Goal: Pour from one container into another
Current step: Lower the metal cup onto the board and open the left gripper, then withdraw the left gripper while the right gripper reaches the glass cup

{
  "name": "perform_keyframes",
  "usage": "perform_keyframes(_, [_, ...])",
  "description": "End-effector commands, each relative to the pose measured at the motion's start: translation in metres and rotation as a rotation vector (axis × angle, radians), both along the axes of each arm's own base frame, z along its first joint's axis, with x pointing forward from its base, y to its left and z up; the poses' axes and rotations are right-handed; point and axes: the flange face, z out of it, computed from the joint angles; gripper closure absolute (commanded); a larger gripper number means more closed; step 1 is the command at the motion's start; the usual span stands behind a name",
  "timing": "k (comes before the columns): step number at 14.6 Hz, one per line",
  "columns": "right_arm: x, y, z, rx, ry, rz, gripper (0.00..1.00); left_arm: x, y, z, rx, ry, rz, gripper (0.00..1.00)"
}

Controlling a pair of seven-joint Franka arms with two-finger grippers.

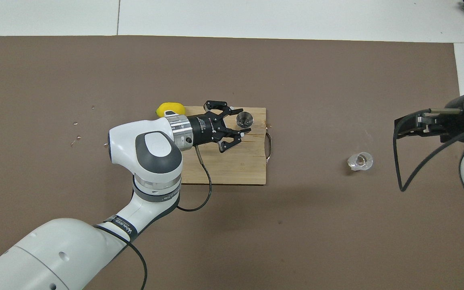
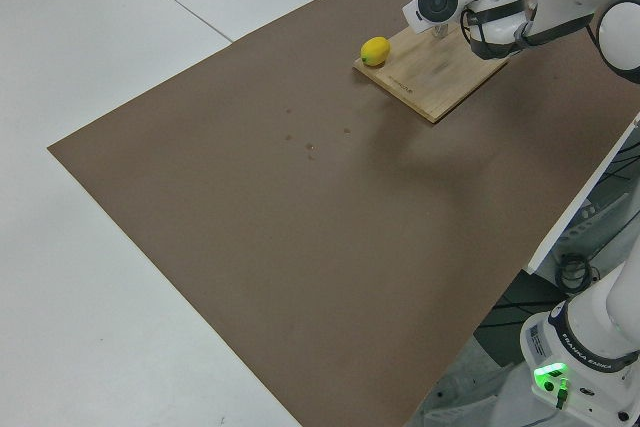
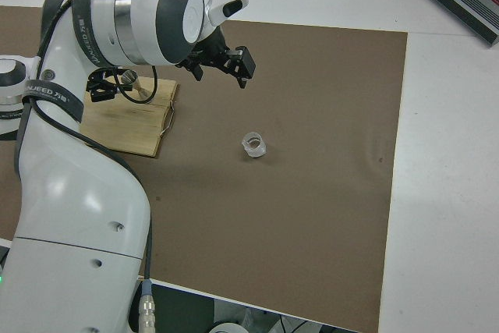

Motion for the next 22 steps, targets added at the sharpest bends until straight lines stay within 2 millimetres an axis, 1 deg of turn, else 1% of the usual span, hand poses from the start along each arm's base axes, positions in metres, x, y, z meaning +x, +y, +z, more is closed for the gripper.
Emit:
perform_keyframes(1, [-0.001,-0.006,0.001,0.003,-0.006,0.013,0.0,0.005,-0.002,0.001,-0.006,0.006,0.025,0.0])
perform_keyframes(5, [-0.001,-0.006,0.001,0.003,-0.006,0.013,0.0,0.003,-0.006,0.008,-0.061,0.017,-0.032,0.0])
perform_keyframes(8, [0.0,-0.004,0.002,0.003,-0.012,0.01,0.0,0.002,-0.004,0.021,-0.104,0.015,-0.066,0.0])
perform_keyframes(10, [0.0,-0.002,0.002,0.003,-0.014,0.01,0.0,-0.001,0.0,0.04,-0.136,0.004,-0.093,0.0])
perform_keyframes(12, [0.0,-0.003,0.002,0.003,-0.017,0.009,0.0,-0.002,0.01,0.063,-0.139,-0.024,-0.092,0.0])
perform_keyframes(14, [0.0,-0.003,0.002,0.003,-0.016,0.009,0.0,0.0,0.027,0.075,-0.118,-0.048,-0.08,0.0])
perform_keyframes(15, [0.0,-0.004,0.002,0.003,-0.016,0.009,0.0,0.001,0.031,0.079,-0.068,-0.083,-0.11,0.0])
perform_keyframes(17, [0.0,-0.006,0.002,0.003,-0.017,0.016,0.0,0.008,0.048,0.093,0.073,-0.185,-0.176,0.0])
perform_keyframes(18, [0.001,-0.011,0.002,0.003,-0.017,0.007,0.0,0.01,0.053,0.098,0.134,-0.227,-0.198,0.0])
perform_keyframes(19, [0.001,-0.021,0.002,0.003,-0.017,-0.009,0.0,0.018,0.069,0.102,0.185,-0.26,-0.188,0.0])
perform_keyframes(20, [0.001,-0.027,0.002,0.003,-0.017,-0.02,0.0,0.025,0.083,0.108,0.23,-0.292,-0.179,0.0])
perform_keyframes(22, [0.005,-0.027,-0.002,0.003,-0.049,-0.037,0.0,0.037,0.113,0.12,0.348,-0.369,-0.183,0.0])
